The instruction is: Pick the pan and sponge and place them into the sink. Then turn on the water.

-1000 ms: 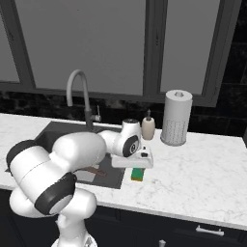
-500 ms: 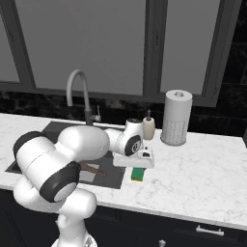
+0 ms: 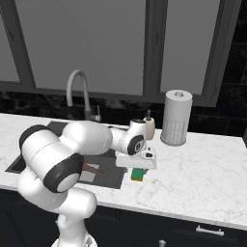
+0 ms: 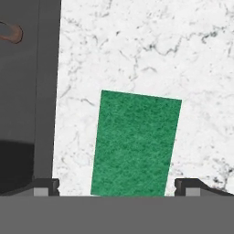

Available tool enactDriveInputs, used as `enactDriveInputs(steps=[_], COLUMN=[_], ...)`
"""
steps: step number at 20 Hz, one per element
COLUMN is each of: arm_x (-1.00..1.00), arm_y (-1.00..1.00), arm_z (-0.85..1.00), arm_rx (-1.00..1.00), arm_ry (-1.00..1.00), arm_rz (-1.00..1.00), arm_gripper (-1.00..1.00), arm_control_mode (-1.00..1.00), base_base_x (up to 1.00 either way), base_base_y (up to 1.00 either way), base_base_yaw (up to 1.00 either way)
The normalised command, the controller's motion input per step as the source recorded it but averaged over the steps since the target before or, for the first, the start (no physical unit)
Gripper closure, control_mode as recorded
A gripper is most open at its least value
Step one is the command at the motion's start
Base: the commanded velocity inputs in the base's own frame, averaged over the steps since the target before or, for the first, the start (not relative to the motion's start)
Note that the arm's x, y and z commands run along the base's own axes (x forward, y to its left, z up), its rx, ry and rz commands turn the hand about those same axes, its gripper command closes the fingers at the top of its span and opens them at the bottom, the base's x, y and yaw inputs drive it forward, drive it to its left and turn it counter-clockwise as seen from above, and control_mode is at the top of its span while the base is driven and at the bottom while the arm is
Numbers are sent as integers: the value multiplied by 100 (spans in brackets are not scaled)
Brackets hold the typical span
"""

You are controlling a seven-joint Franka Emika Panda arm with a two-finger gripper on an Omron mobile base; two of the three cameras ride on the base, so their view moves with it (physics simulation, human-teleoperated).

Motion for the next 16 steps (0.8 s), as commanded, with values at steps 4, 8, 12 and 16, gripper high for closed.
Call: enactDriveInputs(steps=[4, 8, 12, 16], arm_x=[1, 0, 0, 0], arm_y=[-3, -1, 0, 0], arm_z=[-5, -12, -31, -24], arm_rx=[0, 0, 0, 0], arm_ry=[0, 1, 0, 0], arm_rz=[0, 0, 0, 0], arm_gripper=[-100, -100, -100, -100], arm_control_mode=[-100, -100, -100, -100], base_base_x=[0, 0, 0, 0], base_base_y=[0, 0, 0, 0], base_base_yaw=[0, 0, 0, 0])
